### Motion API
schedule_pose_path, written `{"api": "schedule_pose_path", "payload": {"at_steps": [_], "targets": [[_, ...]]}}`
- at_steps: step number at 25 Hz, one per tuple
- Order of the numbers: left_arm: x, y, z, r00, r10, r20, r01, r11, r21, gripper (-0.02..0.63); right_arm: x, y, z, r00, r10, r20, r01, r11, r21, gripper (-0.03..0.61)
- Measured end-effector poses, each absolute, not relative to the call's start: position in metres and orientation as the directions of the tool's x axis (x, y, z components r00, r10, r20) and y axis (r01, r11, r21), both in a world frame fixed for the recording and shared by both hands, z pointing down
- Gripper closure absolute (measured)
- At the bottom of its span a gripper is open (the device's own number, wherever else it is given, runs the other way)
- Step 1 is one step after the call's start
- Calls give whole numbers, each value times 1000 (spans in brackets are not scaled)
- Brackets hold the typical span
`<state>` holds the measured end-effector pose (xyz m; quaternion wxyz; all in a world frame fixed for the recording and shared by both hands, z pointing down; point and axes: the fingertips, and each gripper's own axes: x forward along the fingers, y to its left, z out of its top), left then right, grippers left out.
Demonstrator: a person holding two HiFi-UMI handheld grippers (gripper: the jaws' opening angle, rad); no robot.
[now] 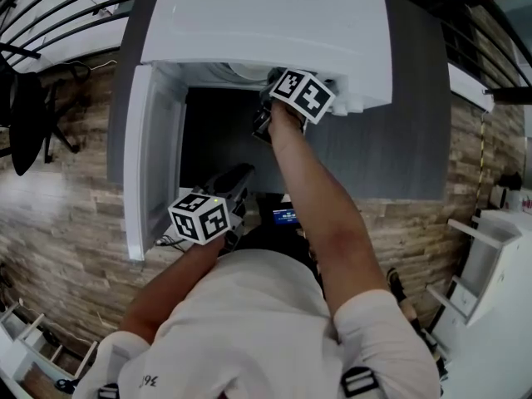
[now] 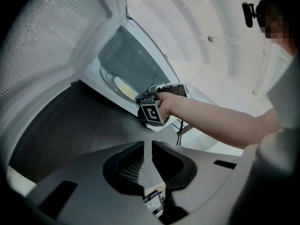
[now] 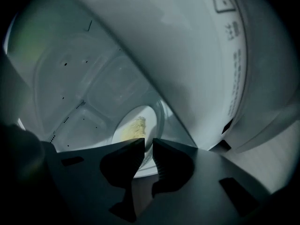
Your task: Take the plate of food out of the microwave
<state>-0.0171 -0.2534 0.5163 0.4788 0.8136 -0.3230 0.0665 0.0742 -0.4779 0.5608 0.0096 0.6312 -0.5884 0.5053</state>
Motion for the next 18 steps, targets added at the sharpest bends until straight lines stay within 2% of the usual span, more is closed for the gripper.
{"api": "schedule_pose_path", "payload": {"at_steps": [10,18], "targets": [[-14,-245,511,746,-497,443,-629,-310,712,578,76,-474,561,-250,-726,641,-742,-282,-608,535],[-8,-287,513,706,-609,362,-589,-222,777,578,79,-465,563,-295,-718,631,-736,-250,-629,540]]}}
